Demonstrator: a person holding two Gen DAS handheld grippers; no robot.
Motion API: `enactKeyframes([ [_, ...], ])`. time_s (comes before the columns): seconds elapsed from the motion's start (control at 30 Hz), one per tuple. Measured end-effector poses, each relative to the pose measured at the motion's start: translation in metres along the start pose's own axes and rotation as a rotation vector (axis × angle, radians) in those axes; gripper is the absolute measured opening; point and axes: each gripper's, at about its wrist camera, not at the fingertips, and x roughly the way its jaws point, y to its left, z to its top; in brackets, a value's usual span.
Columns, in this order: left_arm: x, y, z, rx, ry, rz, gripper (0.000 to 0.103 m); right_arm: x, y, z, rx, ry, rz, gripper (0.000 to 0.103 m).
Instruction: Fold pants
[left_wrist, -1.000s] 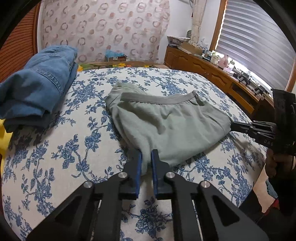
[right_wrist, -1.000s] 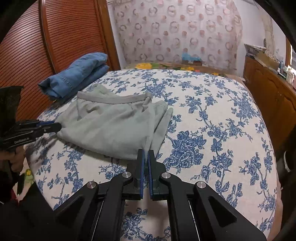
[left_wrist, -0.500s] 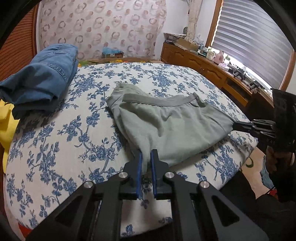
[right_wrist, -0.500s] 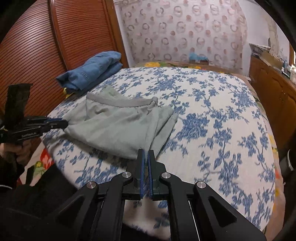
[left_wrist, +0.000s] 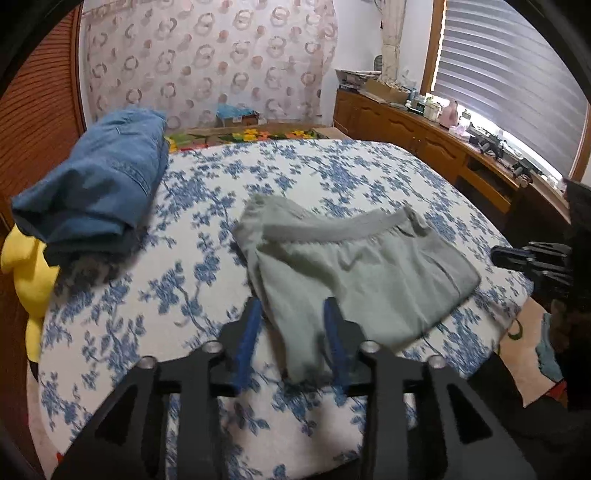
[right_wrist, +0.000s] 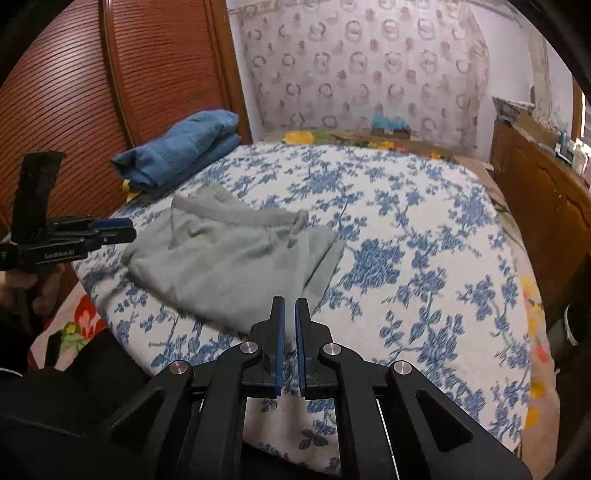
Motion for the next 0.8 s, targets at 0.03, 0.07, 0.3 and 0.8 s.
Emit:
enactKeyframes([
  [0.03,0.002,0.002,0.002,-0.004,-0.003,0.007,0.044,-0.001,-0.001,0.002,0.002,-0.008,-0.004,0.005],
  [0.07,0.005,0.005,0.004,-0.010,-0.003,0.008,0.045,-0.003,-0.002,0.005,0.005,-0.018,-0.010,0.006],
  [0.3,0.029,0.013,0.019,-0.014,0.018,-0.004,0.059,0.012,-0.004,0.025,-0.013,-0.026,-0.004,0.020],
  [0.8,0.062,0.012,0.035,0.002,0.046,-0.017,0.059,0.085,-0.010,0.062,-0.006,0.035,-0.011,0.027],
])
